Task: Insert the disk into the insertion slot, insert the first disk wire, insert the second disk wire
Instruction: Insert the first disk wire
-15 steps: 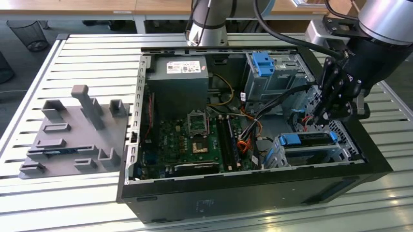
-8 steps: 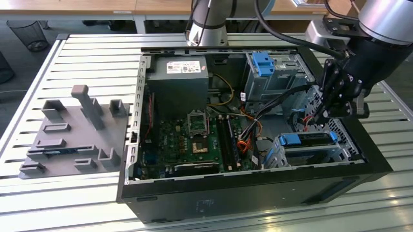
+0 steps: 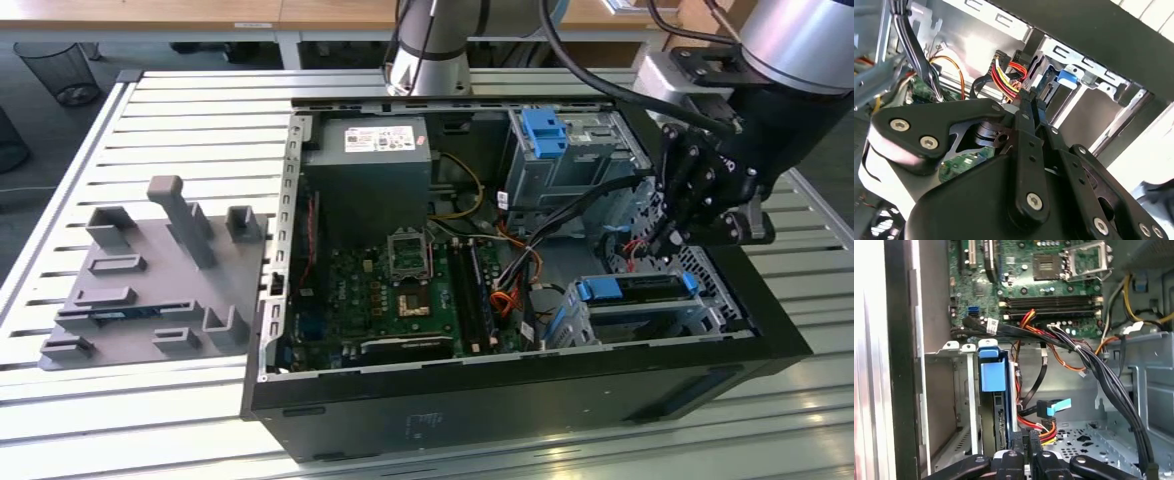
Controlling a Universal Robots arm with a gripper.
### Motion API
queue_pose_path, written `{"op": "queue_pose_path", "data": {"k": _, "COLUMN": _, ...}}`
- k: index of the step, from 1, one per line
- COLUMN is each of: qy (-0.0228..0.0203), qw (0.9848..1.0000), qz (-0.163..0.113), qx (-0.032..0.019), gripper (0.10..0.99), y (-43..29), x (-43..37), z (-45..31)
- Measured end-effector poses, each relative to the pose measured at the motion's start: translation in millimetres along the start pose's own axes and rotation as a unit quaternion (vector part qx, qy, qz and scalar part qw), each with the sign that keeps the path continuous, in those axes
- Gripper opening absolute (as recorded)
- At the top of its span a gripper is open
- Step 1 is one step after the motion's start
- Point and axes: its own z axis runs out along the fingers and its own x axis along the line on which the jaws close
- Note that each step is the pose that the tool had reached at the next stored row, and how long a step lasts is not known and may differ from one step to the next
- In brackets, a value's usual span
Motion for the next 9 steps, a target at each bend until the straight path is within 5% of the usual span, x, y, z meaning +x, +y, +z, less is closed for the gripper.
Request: {"op": "queue_pose_path", "data": {"k": 9, "qy": -0.0002, "qw": 0.9977, "qz": -0.068, "qx": 0.002, "gripper": 0.165, "y": 0.4, "x": 0.7, "z": 1.4}}
